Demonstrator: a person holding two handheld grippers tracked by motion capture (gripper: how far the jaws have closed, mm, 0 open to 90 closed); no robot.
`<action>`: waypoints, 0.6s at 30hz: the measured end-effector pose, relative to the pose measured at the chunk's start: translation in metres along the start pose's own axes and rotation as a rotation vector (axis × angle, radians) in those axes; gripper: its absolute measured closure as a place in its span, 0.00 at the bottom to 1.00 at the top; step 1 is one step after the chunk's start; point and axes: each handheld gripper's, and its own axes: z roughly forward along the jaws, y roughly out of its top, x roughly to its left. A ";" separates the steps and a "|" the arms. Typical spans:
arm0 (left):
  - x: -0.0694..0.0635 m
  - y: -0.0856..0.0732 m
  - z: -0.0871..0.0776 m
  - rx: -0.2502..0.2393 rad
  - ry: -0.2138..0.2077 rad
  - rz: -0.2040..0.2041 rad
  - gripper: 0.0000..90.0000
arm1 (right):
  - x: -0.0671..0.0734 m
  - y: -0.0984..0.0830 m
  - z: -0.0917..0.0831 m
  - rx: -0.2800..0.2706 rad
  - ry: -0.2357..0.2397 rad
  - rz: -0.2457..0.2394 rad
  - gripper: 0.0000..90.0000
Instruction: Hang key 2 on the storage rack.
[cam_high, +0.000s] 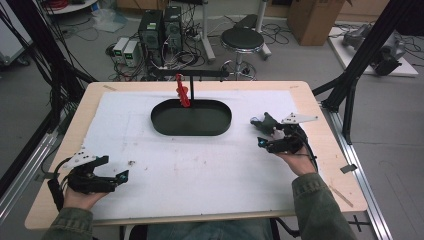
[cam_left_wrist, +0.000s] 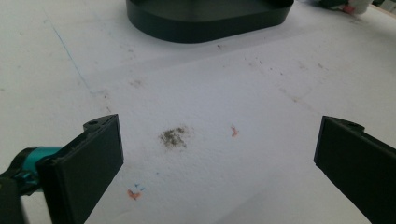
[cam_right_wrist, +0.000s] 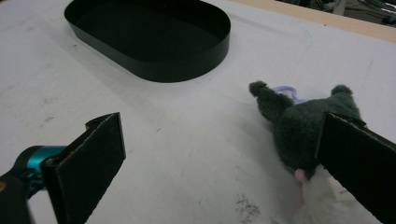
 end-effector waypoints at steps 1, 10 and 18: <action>0.002 -0.001 0.000 0.003 -0.018 -0.016 0.02 | -0.002 0.002 0.001 0.008 -0.002 0.001 0.01; 0.010 -0.008 -0.004 -0.027 -0.082 -0.070 0.02 | -0.023 0.023 0.014 0.105 -0.065 -0.016 0.01; 0.010 -0.005 -0.005 -0.025 -0.099 -0.069 0.02 | -0.048 0.027 0.033 0.208 -0.083 0.020 0.01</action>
